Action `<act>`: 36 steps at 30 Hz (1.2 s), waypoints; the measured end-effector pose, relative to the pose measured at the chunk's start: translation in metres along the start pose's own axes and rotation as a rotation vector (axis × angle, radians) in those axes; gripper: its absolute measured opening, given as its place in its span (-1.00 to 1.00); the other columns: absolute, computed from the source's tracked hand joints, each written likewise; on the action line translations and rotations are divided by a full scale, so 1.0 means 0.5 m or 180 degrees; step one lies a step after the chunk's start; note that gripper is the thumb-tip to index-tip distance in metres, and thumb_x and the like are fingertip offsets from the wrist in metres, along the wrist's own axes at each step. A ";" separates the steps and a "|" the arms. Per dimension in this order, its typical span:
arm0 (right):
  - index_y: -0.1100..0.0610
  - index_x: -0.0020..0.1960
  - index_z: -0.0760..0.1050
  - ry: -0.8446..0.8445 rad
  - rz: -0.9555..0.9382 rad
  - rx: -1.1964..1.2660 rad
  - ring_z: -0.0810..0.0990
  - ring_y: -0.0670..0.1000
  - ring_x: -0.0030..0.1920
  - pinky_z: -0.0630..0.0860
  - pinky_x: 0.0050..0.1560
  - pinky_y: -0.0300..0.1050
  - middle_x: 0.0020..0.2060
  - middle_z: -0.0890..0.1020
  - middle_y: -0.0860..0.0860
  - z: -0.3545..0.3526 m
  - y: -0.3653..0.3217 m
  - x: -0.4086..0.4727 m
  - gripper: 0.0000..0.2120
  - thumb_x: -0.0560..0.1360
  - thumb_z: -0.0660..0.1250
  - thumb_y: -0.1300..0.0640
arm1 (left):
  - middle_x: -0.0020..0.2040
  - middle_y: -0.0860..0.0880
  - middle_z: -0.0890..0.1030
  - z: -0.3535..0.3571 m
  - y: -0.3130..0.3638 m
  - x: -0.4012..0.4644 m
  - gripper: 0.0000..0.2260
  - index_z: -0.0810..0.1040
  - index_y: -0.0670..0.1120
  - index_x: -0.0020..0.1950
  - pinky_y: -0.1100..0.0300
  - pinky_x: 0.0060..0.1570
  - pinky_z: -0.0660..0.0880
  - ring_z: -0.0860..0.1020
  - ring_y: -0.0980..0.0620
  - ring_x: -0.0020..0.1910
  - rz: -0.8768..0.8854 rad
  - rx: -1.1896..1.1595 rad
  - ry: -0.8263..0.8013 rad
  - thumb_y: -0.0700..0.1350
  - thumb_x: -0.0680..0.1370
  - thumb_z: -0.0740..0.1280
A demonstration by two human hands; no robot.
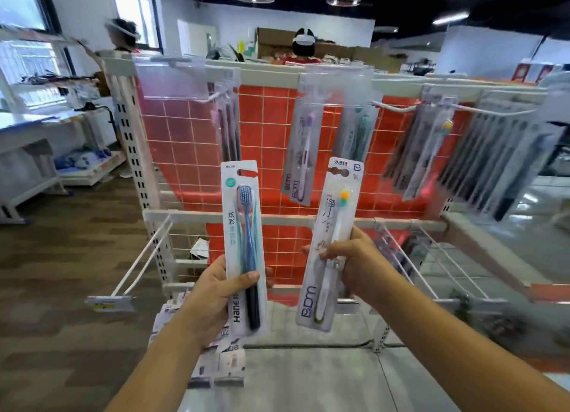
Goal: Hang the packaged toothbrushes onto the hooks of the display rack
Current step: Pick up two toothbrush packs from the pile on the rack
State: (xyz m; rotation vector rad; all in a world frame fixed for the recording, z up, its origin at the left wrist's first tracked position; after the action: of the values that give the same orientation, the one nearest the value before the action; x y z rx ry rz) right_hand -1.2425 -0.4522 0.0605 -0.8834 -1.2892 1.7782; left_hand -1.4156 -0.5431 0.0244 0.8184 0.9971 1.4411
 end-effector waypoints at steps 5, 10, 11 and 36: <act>0.20 0.29 0.30 -0.0297 -0.0081 -0.0101 0.68 0.06 -0.10 0.60 -0.17 -0.02 -0.06 0.59 0.22 -0.047 -0.029 -0.017 -0.26 0.11 0.23 0.46 | 0.02 -0.22 0.65 0.047 -0.010 0.018 -0.58 0.48 -0.15 0.21 0.06 -0.19 0.62 0.66 -0.14 -0.08 -0.0008 0.0083 -0.0028 -0.30 0.35 0.34; 0.13 0.26 0.31 -0.0483 -0.0129 -0.0216 0.64 0.08 -0.12 0.59 -0.12 -0.02 -0.21 0.61 0.13 -0.104 -0.050 -0.037 -0.28 0.12 0.20 0.48 | 0.11 -0.24 0.61 0.099 -0.026 0.040 -0.57 0.46 -0.17 0.26 -0.04 -0.01 0.59 0.61 -0.20 0.07 0.0043 0.0099 -0.0086 -0.27 0.38 0.36; 0.11 0.23 0.32 -0.0506 -0.0139 -0.0243 0.65 0.05 -0.17 0.59 -0.15 -0.04 -0.26 0.63 0.08 -0.115 -0.056 -0.040 -0.30 0.12 0.20 0.48 | 0.11 -0.23 0.62 0.113 -0.031 0.043 -0.57 0.46 -0.16 0.25 -0.05 0.01 0.58 0.60 -0.20 0.08 0.0041 0.0131 -0.0124 -0.28 0.38 0.35; 0.24 0.16 0.48 -0.0098 -0.0340 0.0743 0.67 0.10 -0.16 0.64 -0.15 0.01 -0.13 0.64 0.14 -0.438 -0.103 -0.083 -0.47 0.24 0.28 0.58 | 0.05 -0.28 0.61 0.340 -0.123 0.127 -0.56 0.48 -0.15 0.22 0.01 -0.28 0.60 0.60 -0.24 -0.02 -0.0111 0.0286 0.0154 -0.26 0.33 0.37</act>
State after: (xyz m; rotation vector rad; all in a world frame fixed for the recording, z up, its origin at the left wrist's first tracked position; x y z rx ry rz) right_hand -1.0249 -0.3811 0.0590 -0.6476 -1.0994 1.8189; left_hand -1.2434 -0.4591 0.0324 0.8303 1.1144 1.4003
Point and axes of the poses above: each hand's wrist, its own x-axis towards the middle knuckle, its own z-axis out of the palm, y = z × x, the point moved 5 cm from there along x, towards the middle knuckle
